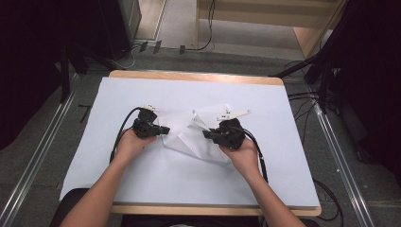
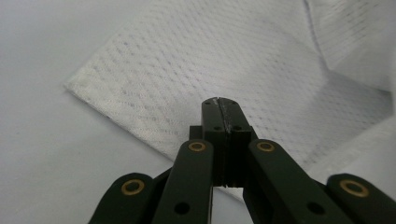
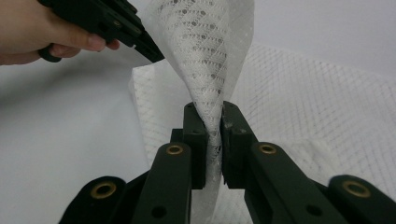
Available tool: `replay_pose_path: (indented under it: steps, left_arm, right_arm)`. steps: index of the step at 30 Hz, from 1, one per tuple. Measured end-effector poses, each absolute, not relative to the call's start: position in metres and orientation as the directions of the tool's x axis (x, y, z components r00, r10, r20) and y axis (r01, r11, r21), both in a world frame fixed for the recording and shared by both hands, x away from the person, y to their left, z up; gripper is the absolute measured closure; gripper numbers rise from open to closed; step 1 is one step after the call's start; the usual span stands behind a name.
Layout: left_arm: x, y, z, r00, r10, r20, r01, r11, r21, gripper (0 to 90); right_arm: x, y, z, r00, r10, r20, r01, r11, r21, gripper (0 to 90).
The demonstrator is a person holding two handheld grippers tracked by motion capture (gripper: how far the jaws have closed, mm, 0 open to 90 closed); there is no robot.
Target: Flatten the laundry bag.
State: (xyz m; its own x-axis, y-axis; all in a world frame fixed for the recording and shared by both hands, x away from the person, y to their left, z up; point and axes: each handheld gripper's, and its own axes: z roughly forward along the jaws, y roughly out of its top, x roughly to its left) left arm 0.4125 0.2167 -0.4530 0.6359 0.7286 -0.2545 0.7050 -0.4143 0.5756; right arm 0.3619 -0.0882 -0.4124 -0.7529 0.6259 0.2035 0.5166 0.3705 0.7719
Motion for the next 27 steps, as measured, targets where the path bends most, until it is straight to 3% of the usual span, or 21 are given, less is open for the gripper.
replay_pose_path:
  steps: [24,27]
  left_arm:
    - [0.418,0.222,-0.457,0.649,0.709,-0.277,0.702,-0.417,0.577,90.0]
    - [0.418,0.222,-0.457,0.649,0.707,-0.280,0.702,-0.416,0.577,89.4]
  right_arm:
    - [0.303,-0.083,-0.424,-0.801,0.547,0.246,0.517,0.422,0.745,83.3]
    - [0.299,-0.082,-0.425,-0.809,0.532,0.251,0.515,0.434,0.739,79.2]
